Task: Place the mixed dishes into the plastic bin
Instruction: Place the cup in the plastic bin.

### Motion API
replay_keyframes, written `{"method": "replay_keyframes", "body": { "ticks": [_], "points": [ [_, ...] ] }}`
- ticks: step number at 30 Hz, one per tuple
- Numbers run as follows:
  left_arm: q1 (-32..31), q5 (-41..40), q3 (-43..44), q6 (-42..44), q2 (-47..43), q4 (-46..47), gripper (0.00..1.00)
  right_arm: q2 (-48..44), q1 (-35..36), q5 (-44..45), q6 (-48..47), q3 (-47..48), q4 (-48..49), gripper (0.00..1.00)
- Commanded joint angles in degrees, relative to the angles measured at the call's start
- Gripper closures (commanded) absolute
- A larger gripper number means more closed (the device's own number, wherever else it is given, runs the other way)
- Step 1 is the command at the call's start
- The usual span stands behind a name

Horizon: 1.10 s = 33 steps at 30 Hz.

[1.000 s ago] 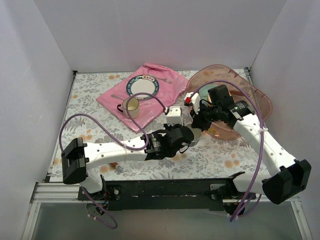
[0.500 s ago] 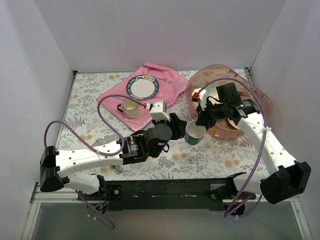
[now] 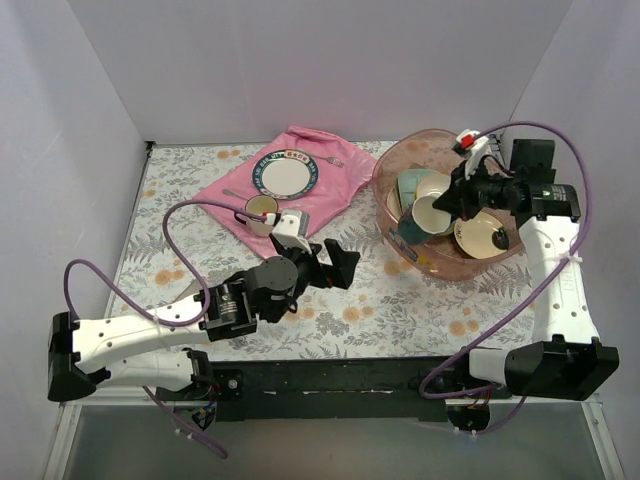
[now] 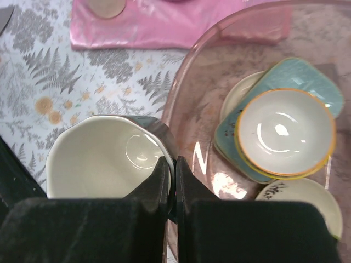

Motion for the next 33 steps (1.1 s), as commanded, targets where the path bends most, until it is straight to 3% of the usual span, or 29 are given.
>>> {"method": "replay_keyframes", "body": {
  "ticks": [1,7,14,22,33],
  "points": [
    [3.86,4.01,-1.72,5.91,-3.92,-1.65,0.02,-0.4,-6.4,-6.52,5.09,6.91,4.79,0.99],
    [17.47,17.09,-4.89,8.37,-8.23,-5.08,0.02,1.44,-15.01,-2.92,8.53,8.76,9.1,0.99],
    [29.08,21.26,-6.82,13.47,-10.87,-11.41,0.02,4.25,-20.02,4.29,7.57,8.76,11.57,0.99],
    [29.44,17.65,-14.73,17.26,-15.96,-11.42,0.02,11.19,-22.58,4.48,0.37,10.78,4.99,0.99],
    [29.44,17.56,-14.82,17.26,-16.58,-11.59,0.02,17.61,-22.23,0.61,-7.46,6.84,-1.27,0.99]
  ]
}}
